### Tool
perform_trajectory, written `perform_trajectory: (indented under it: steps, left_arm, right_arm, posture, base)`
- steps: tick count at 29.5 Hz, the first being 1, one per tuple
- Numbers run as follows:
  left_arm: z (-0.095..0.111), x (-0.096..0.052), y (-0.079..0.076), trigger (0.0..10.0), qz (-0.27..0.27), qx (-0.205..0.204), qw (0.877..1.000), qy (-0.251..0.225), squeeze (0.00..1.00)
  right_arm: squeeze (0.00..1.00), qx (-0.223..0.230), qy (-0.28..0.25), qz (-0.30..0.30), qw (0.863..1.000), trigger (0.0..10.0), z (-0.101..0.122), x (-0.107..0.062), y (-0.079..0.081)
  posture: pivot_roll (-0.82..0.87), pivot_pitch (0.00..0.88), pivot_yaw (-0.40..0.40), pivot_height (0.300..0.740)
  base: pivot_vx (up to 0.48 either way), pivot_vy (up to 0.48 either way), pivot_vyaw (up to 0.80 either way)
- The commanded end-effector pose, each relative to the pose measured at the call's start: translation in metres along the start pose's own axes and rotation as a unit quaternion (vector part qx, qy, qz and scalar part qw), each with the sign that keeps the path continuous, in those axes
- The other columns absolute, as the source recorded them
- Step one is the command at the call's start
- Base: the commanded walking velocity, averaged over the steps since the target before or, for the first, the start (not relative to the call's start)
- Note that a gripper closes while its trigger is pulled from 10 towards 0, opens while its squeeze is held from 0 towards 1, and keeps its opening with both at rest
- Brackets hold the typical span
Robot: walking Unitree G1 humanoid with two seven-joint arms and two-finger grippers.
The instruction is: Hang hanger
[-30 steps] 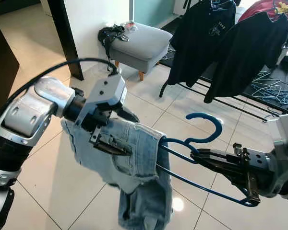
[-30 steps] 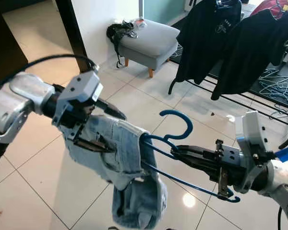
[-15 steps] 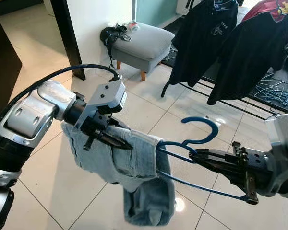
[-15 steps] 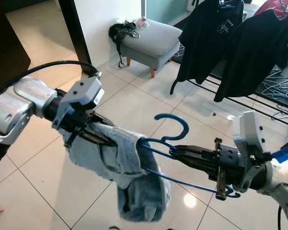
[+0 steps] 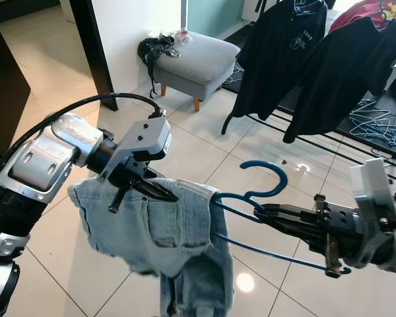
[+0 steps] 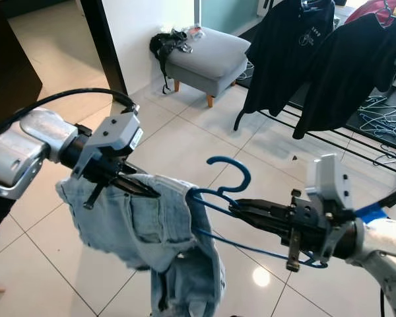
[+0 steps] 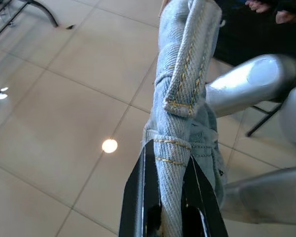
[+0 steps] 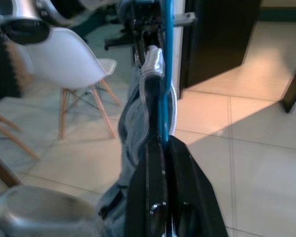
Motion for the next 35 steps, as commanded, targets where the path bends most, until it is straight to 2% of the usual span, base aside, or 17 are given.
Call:
perform_trajectory:
  steps: [1,8,12,14,16,17,20,24,25,26,27,28,29,32,33,34,35]
  left_arm:
    - [0.007,0.002,0.008,0.0,0.029,0.018,0.999,-0.005,0.00]
    - [0.015,-0.001,0.030,0.0,0.114,0.028,0.993,-0.035,0.00]
    - [0.008,-0.018,0.040,0.0,0.160,0.032,0.986,-0.030,0.00]
    - [0.008,-0.018,0.040,0.0,0.160,0.032,0.986,-0.030,0.00]
    - [0.005,-0.024,0.043,0.0,0.174,0.031,0.984,-0.024,0.00]
    - [-0.007,-0.041,0.050,0.0,0.216,0.025,0.976,0.000,0.00]
    - [-0.011,-0.047,0.053,0.0,0.231,0.021,0.973,0.006,0.00]
    - [0.008,-0.059,0.060,0.0,0.263,-0.008,0.960,-0.095,0.00]
    - [0.008,-0.059,0.060,0.0,0.263,-0.008,0.960,-0.095,0.00]
    - [0.016,-0.061,0.062,0.0,0.273,-0.013,0.953,-0.130,0.00]
    - [0.016,-0.061,0.062,0.0,0.273,-0.013,0.953,-0.130,0.00]
    - [0.026,-0.063,0.064,0.0,0.278,-0.014,0.946,-0.164,0.00]
    - [0.026,-0.063,0.064,0.0,0.278,-0.014,0.946,-0.164,0.00]
    - [0.051,-0.064,0.067,0.0,0.281,-0.006,0.929,-0.241,0.00]
    - [0.064,-0.064,0.065,1.2,0.264,0.001,0.924,-0.277,0.00]
    - [0.064,-0.064,0.065,1.2,0.264,0.001,0.924,-0.277,0.00]
    - [0.066,-0.064,0.064,3.6,0.260,0.002,0.923,-0.282,0.00]
  right_arm:
    - [1.00,-0.009,0.001,-0.016,1.000,10.0,-0.001,0.000,-0.003]
    - [1.00,-0.005,0.004,-0.110,0.994,10.0,-0.010,-0.006,-0.023]
    - [1.00,-0.002,0.020,-0.196,0.980,10.0,-0.018,-0.032,-0.038]
    - [1.00,-0.002,0.020,-0.196,0.980,10.0,-0.018,-0.032,-0.038]
    - [1.00,-0.006,0.025,-0.223,0.974,10.0,-0.018,-0.041,-0.043]
    - [1.00,-0.008,0.009,-0.303,0.953,10.0,-0.012,-0.067,-0.056]
    - [1.00,-0.005,-0.003,-0.328,0.945,10.0,-0.011,-0.075,-0.059]
    - [1.00,0.043,-0.019,-0.348,0.937,10.0,-0.027,-0.073,-0.053]
    - [1.00,0.043,-0.019,-0.348,0.937,10.0,-0.027,-0.073,-0.053]
    - [0.39,0.061,-0.014,-0.343,0.937,10.0,-0.033,-0.066,-0.050]
    - [0.39,0.061,-0.014,-0.343,0.937,10.0,-0.033,-0.066,-0.050]
    - [0.00,0.084,-0.016,-0.339,0.937,10.0,-0.038,-0.059,-0.048]
    - [0.00,0.084,-0.016,-0.339,0.937,10.0,-0.038,-0.059,-0.048]
    - [0.00,0.148,-0.028,-0.337,0.929,10.0,-0.050,-0.044,-0.046]
    - [0.00,0.183,-0.040,-0.346,0.919,10.0,-0.055,-0.038,-0.047]
    - [0.00,0.183,-0.040,-0.346,0.919,10.0,-0.055,-0.038,-0.047]
    - [0.00,0.190,-0.042,-0.348,0.917,10.0,-0.056,-0.037,-0.048]
  posture:
    - [0.00,0.165,0.018,0.740]
    - [0.00,0.171,0.018,0.740]
    - [0.00,0.177,0.018,0.740]
    - [0.00,0.177,0.018,0.740]
    - [0.00,0.177,0.019,0.740]
    - [-0.01,0.182,0.020,0.740]
    - [-0.01,0.183,0.020,0.740]
    - [-0.02,0.182,0.018,0.740]
    - [-0.02,0.182,0.018,0.740]
    - [-0.02,0.180,0.017,0.740]
    - [-0.02,0.180,0.017,0.740]
    - [-0.02,0.180,0.016,0.740]
    - [-0.02,0.180,0.016,0.740]
    - [-0.02,0.183,0.011,0.740]
    - [-0.02,0.184,0.011,0.740]
    - [-0.02,0.184,0.011,0.740]
    - [-0.02,0.184,0.011,0.740]
  base:
    - [0.000,0.000,0.00]
    - [0.000,0.000,0.00]
    - [0.000,0.000,0.00]
    - [0.000,0.000,0.00]
    - [0.000,0.000,0.00]
    - [0.000,0.000,0.00]
    - [0.000,0.000,0.00]
    - [0.000,0.000,0.00]
    - [0.000,0.000,0.00]
    - [0.000,0.000,0.00]
    - [0.000,0.000,0.00]
    - [0.000,0.000,0.00]
    - [0.000,0.000,0.00]
    - [0.000,0.000,0.00]
    - [0.000,0.000,0.00]
    - [0.000,0.000,0.00]
    - [0.000,0.000,0.00]
Point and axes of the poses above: a point about 5 cm out from each wrist's last joint towards the gripper, its own x axis pointing out of the wrist towards the gripper, its own z axis along the axis of the wrist's last joint, y = z × x, the point moved 1 cm from there along x, pointing out of the wrist towards the gripper, and after that the axes turned 8 degrees about -x, right-handed, at the moved point
